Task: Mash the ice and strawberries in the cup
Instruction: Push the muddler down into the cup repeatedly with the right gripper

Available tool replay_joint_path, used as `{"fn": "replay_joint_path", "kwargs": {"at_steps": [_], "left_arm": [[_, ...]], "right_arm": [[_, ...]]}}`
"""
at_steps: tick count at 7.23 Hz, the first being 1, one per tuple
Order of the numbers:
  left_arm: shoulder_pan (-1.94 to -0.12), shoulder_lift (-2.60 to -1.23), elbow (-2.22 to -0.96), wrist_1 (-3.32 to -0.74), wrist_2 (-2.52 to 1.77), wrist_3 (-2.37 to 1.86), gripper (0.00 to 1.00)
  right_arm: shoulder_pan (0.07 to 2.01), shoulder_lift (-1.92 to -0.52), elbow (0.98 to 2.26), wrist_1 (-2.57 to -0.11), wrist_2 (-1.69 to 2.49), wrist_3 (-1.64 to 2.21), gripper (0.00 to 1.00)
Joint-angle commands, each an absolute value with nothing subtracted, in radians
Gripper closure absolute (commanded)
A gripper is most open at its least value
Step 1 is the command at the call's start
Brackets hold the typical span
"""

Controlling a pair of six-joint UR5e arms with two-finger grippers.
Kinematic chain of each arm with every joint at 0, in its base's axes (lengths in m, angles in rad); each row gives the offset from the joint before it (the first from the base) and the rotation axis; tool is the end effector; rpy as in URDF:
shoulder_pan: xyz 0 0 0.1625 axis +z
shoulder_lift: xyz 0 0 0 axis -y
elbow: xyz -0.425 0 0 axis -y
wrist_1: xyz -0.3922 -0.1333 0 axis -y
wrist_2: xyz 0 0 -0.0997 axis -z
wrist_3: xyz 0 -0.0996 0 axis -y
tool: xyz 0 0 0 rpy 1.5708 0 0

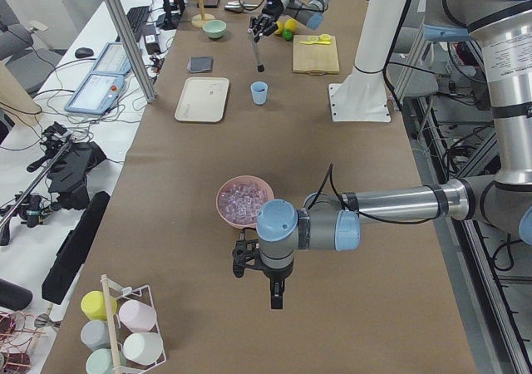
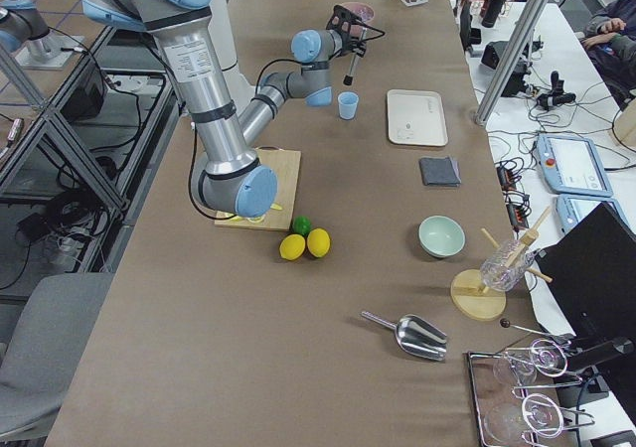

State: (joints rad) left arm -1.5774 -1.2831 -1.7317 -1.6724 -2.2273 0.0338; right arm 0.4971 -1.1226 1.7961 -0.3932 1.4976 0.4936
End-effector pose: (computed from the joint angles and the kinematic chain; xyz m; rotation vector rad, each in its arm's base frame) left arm -0.0749 -0.3657 0.7010 -0.0110 0.6568 0.0179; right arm -0.4240 -0.3900 0.1776 1.3559 -1.2786 -0.3357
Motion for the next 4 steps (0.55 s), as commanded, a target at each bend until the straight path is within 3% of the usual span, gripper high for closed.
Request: {"fn": "replay_joint_path", "kwargs": {"at_steps": [1,4], "left_arm": [[-1.577,-1.281,-1.732,-1.674,-2.226,0.034,0.01],[-1.577,-1.279,-1.732,-1.674,-2.227,0.034,0.01]], "right_arm": [[0.445,-1.114,1.741,-0.336,1.393,0.479,1.00],[0.433,-1.080,1.640,-0.257,1.361,0.476,1.00]]}}
